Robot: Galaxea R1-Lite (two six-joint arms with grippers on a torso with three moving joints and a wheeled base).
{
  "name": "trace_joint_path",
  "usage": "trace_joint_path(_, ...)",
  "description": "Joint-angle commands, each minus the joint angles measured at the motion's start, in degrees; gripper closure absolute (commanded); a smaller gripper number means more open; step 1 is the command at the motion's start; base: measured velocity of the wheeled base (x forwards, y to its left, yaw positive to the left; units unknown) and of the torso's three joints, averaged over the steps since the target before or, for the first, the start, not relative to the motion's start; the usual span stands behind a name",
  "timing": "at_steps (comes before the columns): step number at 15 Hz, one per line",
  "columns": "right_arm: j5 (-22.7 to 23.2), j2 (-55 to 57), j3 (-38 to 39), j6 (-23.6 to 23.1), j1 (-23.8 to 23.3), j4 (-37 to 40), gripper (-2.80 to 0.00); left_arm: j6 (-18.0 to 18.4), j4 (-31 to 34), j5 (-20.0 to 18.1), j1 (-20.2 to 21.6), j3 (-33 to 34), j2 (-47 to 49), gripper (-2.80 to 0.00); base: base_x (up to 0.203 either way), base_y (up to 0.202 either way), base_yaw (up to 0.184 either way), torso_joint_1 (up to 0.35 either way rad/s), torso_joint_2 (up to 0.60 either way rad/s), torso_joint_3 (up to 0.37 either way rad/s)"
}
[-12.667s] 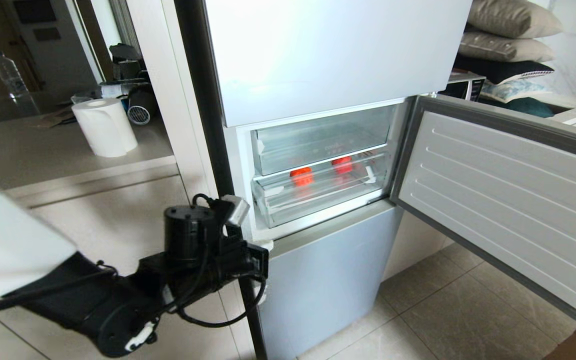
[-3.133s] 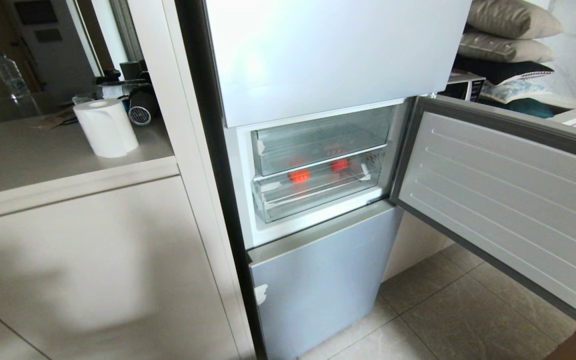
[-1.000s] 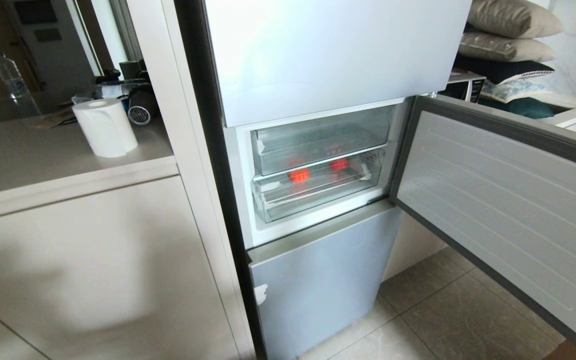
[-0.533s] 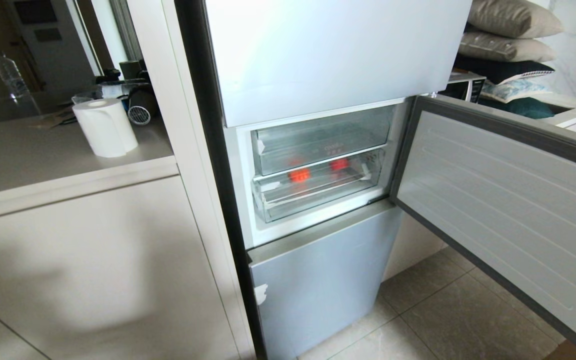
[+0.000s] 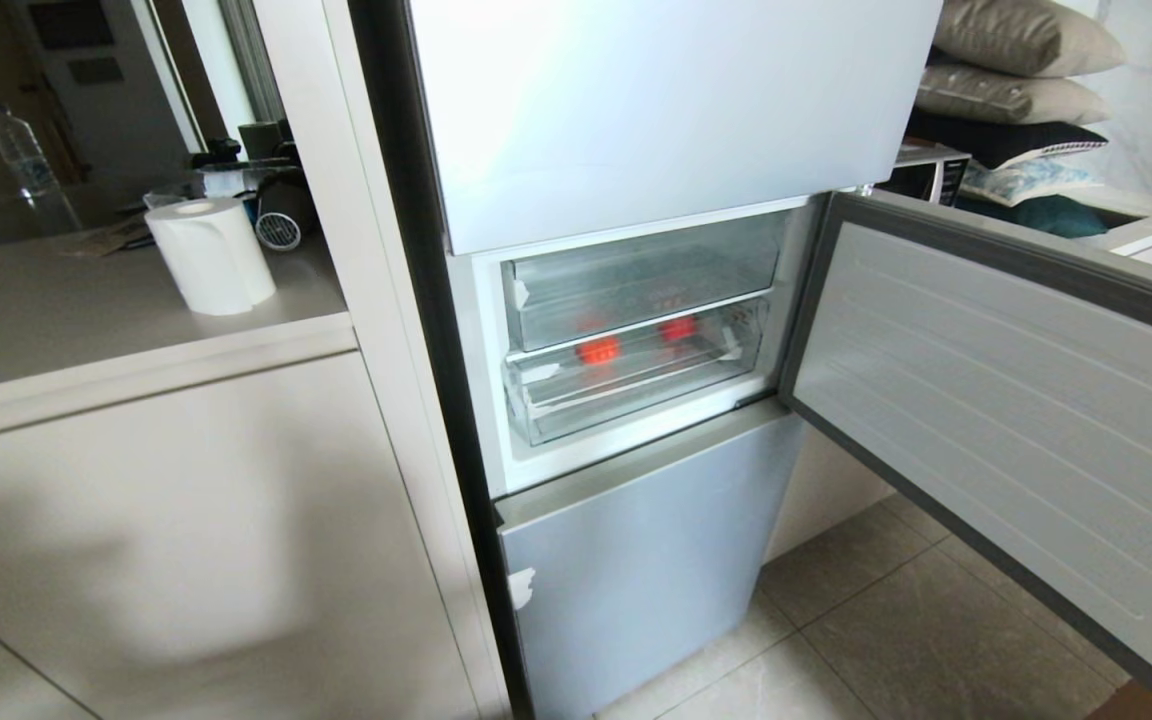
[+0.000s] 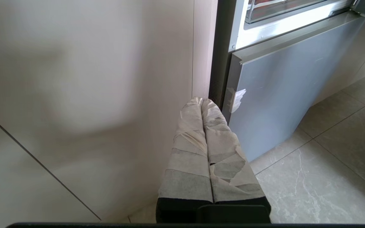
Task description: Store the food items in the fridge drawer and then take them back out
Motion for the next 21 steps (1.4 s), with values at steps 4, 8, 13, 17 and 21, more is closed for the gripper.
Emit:
trace_joint_path(4, 2.09, -0.91, 4.79, -0.09, 2.95, -0.32, 0.00, 0.02, 0.03, 0.02, 0.01, -0.01, 0.09, 0.00, 0.000, 0.000, 0.000, 0.000, 0.00, 0.000)
trace_joint_path(8, 3.43, -4.87, 8.78, -0.35, 6.55, -0.56, 0.00, 0.02, 0.03, 0.02, 0.01, -0.01, 0.09, 0.00, 0.000, 0.000, 0.000, 0.000, 0.00, 0.000)
trace_joint_path(13, 10.22, -9.33, 15.51, -0.60, 11.19, -0.50, 0.00, 0.02, 0.03, 0.02, 0.01, -0.01, 0.09, 0.00, 0.000, 0.000, 0.000, 0.000, 0.00, 0.000)
trace_joint_path(17, 11.63, -11.06, 16.96, -0.46, 12.89, -0.67, 0.00, 0.02, 0.03, 0.02, 0.01, -0.01, 0.09, 0.00, 0.000, 0.000, 0.000, 0.000, 0.00, 0.000)
trace_joint_path(21, 12.01, -11.64, 15.53, -0.30, 14.21, -0.41, 0.00, 0.02, 0.03, 0.02, 0.01, -0.01, 0.09, 0.00, 0.000, 0.000, 0.000, 0.000, 0.00, 0.000)
